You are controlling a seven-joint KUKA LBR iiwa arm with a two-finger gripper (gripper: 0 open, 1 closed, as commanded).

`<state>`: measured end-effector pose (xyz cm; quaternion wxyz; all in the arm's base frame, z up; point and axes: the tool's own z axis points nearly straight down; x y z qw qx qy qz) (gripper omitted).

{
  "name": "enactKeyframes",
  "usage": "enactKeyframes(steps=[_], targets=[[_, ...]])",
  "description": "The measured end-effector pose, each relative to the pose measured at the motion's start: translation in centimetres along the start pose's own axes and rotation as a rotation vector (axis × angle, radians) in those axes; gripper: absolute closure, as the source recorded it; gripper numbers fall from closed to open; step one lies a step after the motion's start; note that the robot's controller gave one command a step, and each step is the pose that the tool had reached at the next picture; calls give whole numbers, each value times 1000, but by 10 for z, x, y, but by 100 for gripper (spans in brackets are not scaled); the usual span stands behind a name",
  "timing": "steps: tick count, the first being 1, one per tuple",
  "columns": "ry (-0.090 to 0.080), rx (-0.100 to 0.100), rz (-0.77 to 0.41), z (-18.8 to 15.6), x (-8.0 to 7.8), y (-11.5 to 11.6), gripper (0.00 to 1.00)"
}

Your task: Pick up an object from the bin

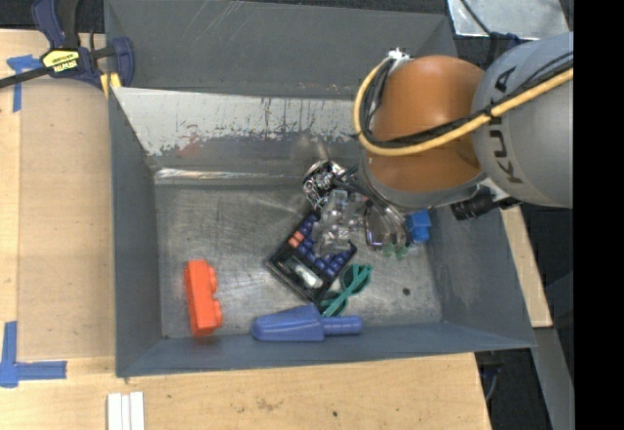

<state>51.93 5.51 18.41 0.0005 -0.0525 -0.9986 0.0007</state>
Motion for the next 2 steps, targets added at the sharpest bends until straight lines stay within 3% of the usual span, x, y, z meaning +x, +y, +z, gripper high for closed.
enactKeyframes(steps=[1, 2], targets=[[-4, -3, 21, -35, 1, -47, 100], [-4, -2, 35, -251, -13, -40, 100]])
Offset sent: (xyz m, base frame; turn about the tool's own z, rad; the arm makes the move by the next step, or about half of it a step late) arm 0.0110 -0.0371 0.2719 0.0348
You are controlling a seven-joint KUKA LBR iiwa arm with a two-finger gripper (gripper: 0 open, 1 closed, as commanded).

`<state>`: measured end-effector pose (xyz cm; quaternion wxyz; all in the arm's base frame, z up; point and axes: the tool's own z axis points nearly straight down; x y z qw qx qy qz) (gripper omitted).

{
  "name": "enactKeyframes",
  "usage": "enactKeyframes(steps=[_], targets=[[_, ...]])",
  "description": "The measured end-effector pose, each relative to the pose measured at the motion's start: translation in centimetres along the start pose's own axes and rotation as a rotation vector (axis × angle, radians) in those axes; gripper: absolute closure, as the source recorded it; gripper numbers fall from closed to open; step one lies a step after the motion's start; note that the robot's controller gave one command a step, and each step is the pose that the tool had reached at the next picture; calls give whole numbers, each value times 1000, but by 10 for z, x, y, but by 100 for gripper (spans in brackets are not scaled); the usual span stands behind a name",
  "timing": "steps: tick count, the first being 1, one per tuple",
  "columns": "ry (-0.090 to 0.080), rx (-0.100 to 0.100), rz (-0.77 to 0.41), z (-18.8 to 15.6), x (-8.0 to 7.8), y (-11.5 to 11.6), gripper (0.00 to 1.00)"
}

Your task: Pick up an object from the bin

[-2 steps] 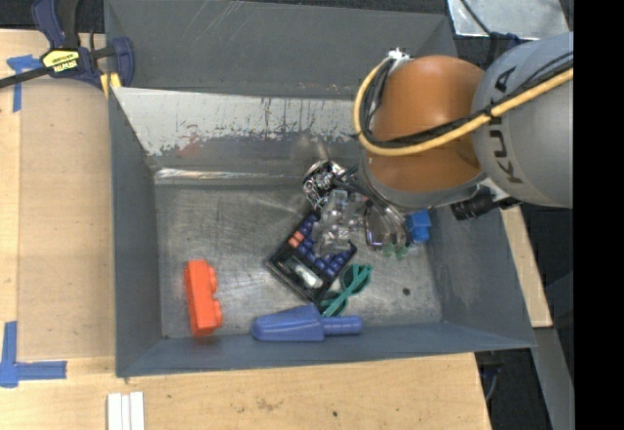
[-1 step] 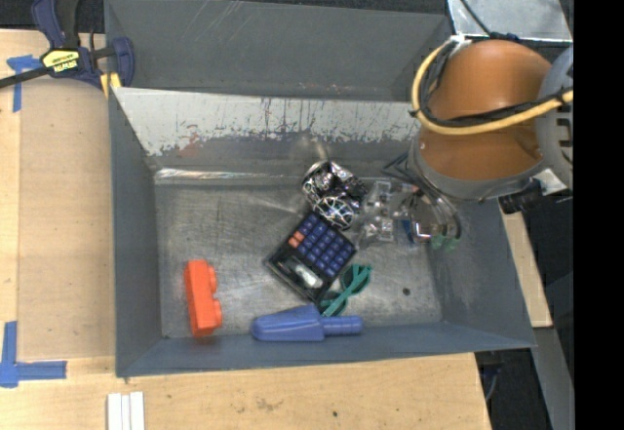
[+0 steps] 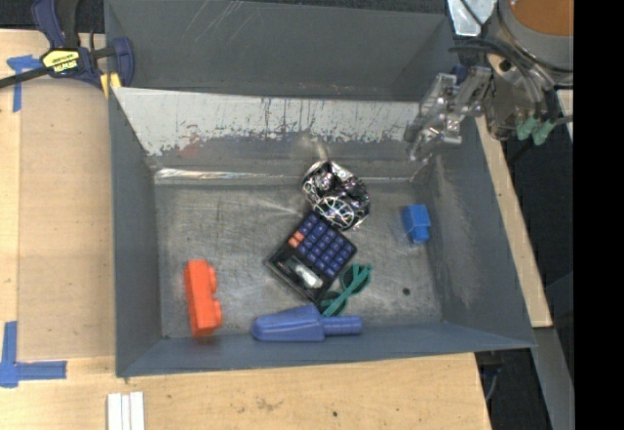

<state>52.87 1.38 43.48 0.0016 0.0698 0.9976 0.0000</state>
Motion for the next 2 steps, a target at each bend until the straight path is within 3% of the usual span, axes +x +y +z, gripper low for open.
enactKeyframes(steps=[1, 2], targets=[[-3, 0, -1, -23, -2, 4, 100], [-6, -1, 65, 12, -1, 0, 100]])
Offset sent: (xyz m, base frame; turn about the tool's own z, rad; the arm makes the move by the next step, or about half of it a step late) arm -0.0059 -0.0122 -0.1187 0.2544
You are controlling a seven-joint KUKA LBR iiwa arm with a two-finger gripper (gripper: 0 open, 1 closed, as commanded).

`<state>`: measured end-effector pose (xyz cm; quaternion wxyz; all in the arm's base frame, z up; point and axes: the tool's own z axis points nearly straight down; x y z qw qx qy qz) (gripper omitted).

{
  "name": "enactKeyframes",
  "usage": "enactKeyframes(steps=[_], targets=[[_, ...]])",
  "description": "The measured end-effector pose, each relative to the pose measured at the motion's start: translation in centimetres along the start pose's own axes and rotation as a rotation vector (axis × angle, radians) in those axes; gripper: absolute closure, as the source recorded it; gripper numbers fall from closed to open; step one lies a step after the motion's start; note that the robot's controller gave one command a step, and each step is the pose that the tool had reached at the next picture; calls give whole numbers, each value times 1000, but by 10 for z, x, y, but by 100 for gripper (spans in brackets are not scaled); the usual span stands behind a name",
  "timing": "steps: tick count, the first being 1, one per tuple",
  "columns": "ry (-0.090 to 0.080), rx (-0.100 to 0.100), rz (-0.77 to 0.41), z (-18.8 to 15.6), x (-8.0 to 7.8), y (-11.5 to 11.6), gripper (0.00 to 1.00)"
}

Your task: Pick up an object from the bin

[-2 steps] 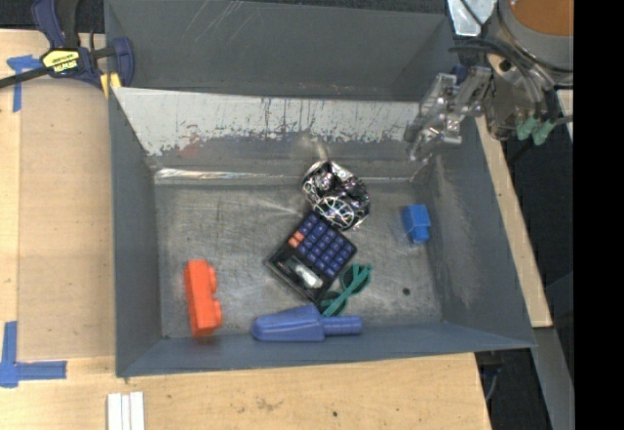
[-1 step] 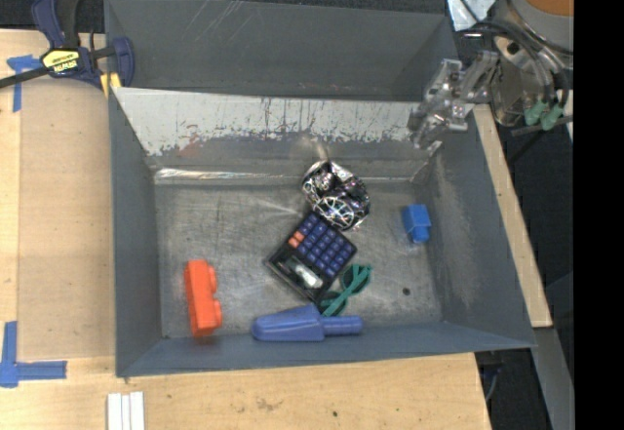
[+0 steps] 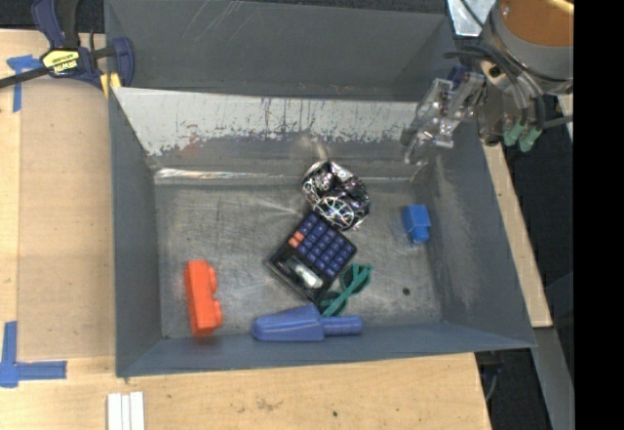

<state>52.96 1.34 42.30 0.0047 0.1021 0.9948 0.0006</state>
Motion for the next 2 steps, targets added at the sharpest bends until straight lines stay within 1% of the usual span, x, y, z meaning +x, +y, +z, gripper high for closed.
enactKeyframes(steps=[1, 2], targets=[[2, 1, -13, 61, 8, -3, 100], [1, 0, -110, 120, 10, 10, 100]])
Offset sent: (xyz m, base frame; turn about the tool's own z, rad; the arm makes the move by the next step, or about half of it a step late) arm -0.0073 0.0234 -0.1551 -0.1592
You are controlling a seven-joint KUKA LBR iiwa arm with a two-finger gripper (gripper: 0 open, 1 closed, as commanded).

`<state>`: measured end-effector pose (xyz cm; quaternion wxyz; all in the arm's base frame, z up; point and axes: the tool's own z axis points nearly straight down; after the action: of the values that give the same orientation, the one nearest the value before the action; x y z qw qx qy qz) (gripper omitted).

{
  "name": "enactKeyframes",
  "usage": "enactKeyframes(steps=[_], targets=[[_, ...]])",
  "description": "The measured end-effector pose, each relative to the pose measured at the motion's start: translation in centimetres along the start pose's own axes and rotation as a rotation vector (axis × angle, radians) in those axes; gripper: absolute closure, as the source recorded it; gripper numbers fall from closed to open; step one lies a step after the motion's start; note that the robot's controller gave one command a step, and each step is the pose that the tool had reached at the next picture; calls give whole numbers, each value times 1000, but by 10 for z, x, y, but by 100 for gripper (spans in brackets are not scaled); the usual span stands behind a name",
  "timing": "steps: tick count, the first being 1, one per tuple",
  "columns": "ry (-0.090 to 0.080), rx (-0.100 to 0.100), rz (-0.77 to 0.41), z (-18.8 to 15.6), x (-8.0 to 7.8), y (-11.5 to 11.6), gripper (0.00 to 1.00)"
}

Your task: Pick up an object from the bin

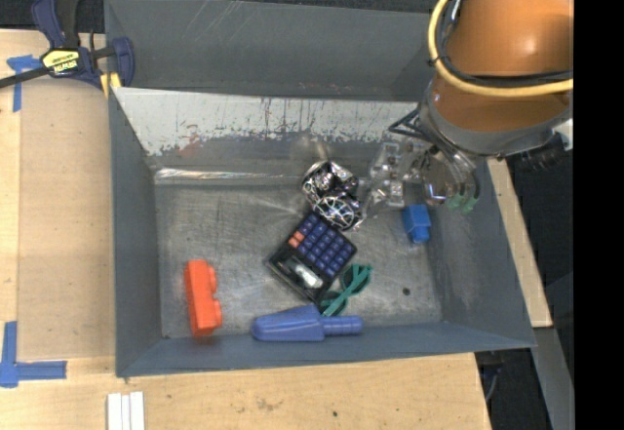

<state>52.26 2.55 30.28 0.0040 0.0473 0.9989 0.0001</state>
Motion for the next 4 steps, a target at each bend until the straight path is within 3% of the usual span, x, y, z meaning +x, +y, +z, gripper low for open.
enactKeyframes(steps=[1, 2, 3, 4], targets=[[5, 0, 40, 62, 21, 22, 100], [5, 0, 40, 62, 21, 22, 100], [5, 0, -70, 57, 20, 14, 100], [12, 1, 16, 153, 32, 45, 0]])
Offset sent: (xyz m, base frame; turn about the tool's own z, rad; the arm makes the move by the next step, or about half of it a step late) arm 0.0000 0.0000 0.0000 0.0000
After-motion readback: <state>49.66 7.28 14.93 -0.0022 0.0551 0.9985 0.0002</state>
